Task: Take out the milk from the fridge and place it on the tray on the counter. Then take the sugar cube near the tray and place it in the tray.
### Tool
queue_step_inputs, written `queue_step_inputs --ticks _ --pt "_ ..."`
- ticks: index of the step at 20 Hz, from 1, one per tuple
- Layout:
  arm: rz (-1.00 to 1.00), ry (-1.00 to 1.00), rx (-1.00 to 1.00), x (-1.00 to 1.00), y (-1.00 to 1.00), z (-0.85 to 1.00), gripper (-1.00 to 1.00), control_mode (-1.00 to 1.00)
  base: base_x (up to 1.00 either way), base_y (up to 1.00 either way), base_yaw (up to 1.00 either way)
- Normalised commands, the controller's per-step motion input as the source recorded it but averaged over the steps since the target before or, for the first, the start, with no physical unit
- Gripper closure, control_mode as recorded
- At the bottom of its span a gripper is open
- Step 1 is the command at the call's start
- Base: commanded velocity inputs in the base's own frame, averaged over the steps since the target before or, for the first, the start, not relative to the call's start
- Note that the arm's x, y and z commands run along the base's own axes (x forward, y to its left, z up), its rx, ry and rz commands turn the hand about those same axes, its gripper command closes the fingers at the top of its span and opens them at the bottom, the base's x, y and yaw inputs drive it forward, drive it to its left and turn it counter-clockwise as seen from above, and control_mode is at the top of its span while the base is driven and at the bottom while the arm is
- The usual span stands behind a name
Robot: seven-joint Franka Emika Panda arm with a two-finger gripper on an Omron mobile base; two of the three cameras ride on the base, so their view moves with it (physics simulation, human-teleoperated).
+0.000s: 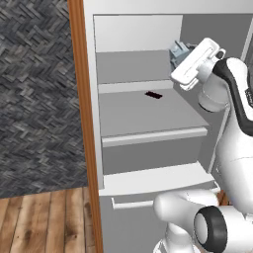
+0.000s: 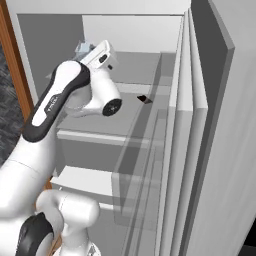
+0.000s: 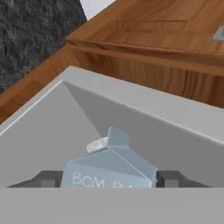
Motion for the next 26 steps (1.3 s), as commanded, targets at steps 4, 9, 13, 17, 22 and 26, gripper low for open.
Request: queue_step_inputs --ticks 4,9,13,17,22,26 --pt "-0.27 0.0 0.02 -0.97 0.0 0.07 1.0 -1.0 0.0 0.0 0.0" --pt "-0.1 0.28 0.06 -0.42 0.0 0.26 1.0 -1.0 0.0 0.0 0.0" --pt "0.0 0.5 0.07 -0.39 0.0 0.15 1.0 -1.0 0.0 0.0 0.0" --pt "0.0 0.32 0.02 -0.49 -0.04 0.03 1.0 -1.0 0.0 0.0 0.0" --pt "-0.06 0.07 0.01 -0.54 -0.07 0.0 1.0 -1.0 0.0 0.0 0.0" --pt "0.0 -0.03 0.28 -0.63 -0.16 -0.03 1.0 -1.0 0.0 0.0 0.0"
